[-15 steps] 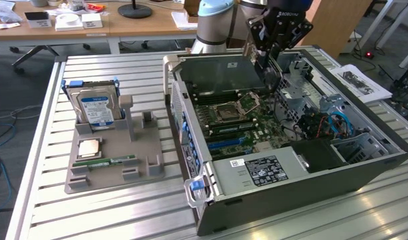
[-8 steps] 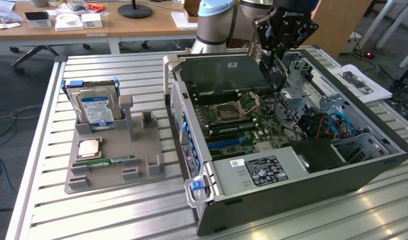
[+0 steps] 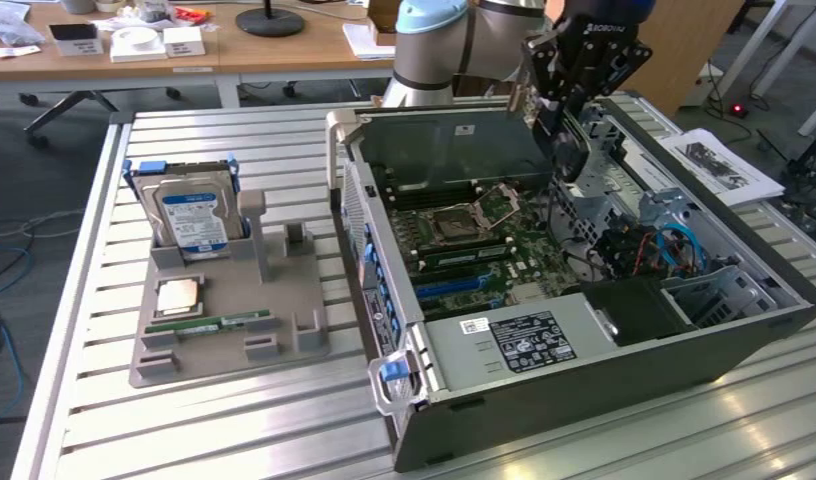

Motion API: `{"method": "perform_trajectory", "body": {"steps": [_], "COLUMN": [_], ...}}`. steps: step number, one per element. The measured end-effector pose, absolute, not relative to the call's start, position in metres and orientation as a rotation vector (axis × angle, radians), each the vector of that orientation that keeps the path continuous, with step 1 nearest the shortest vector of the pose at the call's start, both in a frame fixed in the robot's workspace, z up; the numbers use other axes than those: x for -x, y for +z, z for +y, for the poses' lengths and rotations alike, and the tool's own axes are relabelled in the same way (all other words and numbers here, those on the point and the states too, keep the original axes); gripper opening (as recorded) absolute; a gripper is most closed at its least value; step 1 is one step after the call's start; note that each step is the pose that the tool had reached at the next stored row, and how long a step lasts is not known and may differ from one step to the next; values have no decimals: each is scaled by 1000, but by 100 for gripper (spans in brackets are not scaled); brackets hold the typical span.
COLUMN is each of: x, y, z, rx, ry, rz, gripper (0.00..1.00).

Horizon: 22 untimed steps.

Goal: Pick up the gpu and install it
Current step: 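Pick up the gpu and move the gpu toward the slot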

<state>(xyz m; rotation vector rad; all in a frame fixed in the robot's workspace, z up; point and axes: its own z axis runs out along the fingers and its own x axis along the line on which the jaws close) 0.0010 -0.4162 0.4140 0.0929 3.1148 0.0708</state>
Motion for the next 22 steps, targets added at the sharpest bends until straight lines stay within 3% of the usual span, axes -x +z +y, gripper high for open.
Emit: {"method": "perform_trajectory", "body": {"steps": [22], "x": [-21], "y": [412], "z": [-416], "rx": [-93], "ry": [71], "rz": [3115], "gripper": [27]}}
